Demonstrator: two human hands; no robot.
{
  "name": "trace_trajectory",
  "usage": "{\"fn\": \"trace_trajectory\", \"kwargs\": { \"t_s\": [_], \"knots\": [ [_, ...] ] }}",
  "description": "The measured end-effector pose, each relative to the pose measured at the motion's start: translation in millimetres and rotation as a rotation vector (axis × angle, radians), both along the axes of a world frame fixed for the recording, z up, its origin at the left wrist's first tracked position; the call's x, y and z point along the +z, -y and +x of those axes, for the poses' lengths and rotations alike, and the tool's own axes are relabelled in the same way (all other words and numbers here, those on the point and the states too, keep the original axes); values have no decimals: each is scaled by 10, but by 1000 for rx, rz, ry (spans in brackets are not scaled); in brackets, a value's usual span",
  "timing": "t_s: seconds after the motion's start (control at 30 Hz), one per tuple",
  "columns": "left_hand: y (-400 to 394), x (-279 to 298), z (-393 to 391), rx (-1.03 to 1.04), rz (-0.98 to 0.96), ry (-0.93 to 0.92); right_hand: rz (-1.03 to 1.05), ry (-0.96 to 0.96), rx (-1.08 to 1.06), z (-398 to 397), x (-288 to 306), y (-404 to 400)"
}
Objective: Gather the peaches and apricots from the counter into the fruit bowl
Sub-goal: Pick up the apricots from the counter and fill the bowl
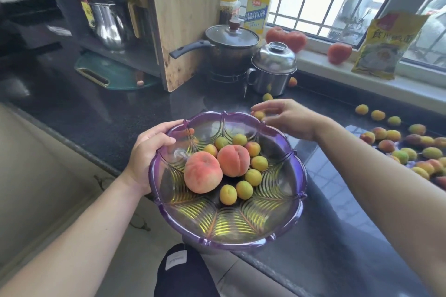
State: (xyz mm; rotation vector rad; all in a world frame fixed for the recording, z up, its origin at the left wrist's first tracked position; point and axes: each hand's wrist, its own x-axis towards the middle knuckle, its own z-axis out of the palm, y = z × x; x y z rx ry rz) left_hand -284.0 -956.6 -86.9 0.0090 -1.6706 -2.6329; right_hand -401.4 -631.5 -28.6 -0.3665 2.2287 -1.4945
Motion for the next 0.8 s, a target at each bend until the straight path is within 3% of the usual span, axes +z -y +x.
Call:
{"fn": "trace_trajectory", "kwargs": {
  "t_s": [0.1, 0.23, 0.4, 0.63, 0.8],
  "knots": [
    [7, -6, -2, -2, -10, -5, -36, -96, -95, 85, 268, -171],
    [16, -5, 6, -2, -13, -6, 83, -282, -6, 466, 709, -68],
    [24, -1, 16, -1, -23, -14, 795, -707, 298, 1013, 674, 225],
    [-10, 39, 31, 3, -56, -29, 991, -692, 496, 1326, 486, 204],
    [-32, 66, 50, 9, -30, -22, 1104, -842, 512, 1304, 466, 299]
  ]
}}
